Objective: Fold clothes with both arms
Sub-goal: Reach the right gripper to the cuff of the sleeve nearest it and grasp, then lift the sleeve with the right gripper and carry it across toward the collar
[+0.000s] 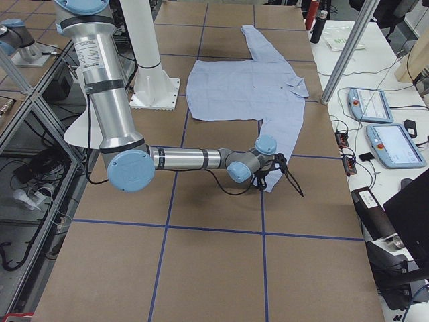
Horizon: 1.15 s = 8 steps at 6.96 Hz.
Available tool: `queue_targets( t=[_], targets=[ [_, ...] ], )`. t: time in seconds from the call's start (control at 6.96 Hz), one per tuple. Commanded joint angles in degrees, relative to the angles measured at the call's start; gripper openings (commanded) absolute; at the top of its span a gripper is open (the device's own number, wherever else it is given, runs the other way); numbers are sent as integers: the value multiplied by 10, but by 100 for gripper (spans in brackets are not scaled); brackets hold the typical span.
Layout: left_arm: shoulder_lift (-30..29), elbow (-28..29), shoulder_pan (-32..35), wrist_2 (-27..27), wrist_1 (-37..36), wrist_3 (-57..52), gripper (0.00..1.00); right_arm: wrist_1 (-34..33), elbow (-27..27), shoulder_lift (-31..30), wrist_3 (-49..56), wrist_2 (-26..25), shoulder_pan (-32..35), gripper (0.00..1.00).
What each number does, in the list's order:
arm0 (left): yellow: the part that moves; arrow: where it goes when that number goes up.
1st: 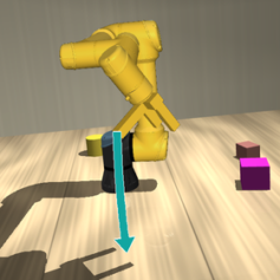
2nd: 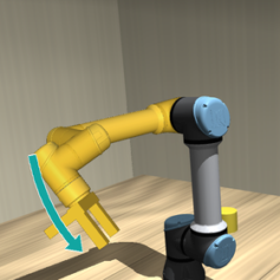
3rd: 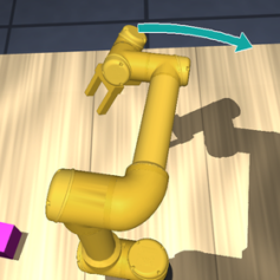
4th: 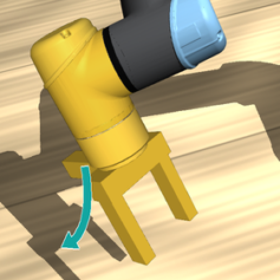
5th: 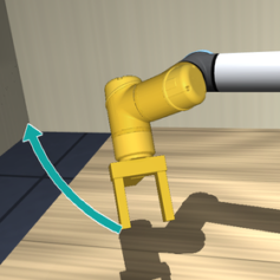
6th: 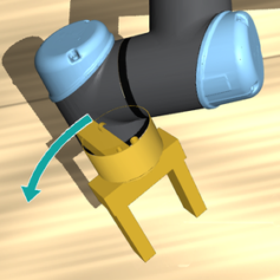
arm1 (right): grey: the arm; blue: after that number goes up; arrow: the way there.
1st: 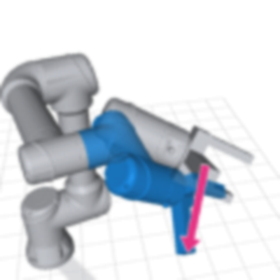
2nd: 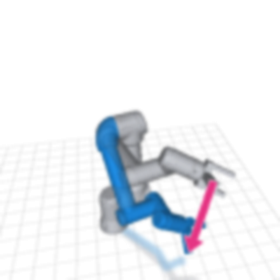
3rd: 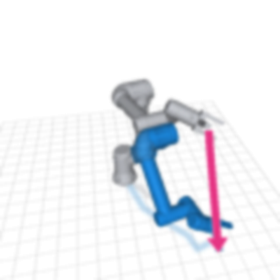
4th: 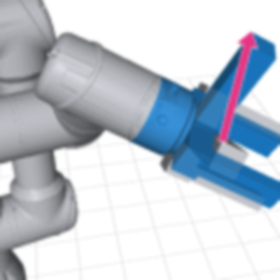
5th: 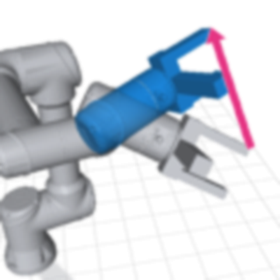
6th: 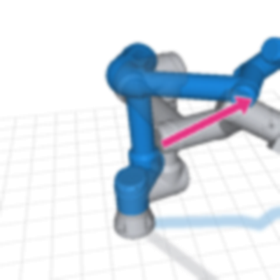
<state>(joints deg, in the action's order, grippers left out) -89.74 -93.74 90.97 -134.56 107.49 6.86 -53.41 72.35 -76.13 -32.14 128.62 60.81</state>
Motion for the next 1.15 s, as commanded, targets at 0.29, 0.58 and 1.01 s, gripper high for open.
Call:
queue_targets(
  t=[0.29, 0.58, 1.01],
  targets=[
    [0, 0, 0, -2, -1, 1, 100, -40, 13, 15, 0, 2, 9, 0],
    [0, 0, 0, -3, -1, 1, 100, -40, 54, 14, 0, 15, 20, 0],
    [0, 1, 0, -3, -1, 1, 100, -41, 139, 60, 0, 68, 39, 0]
  ],
)
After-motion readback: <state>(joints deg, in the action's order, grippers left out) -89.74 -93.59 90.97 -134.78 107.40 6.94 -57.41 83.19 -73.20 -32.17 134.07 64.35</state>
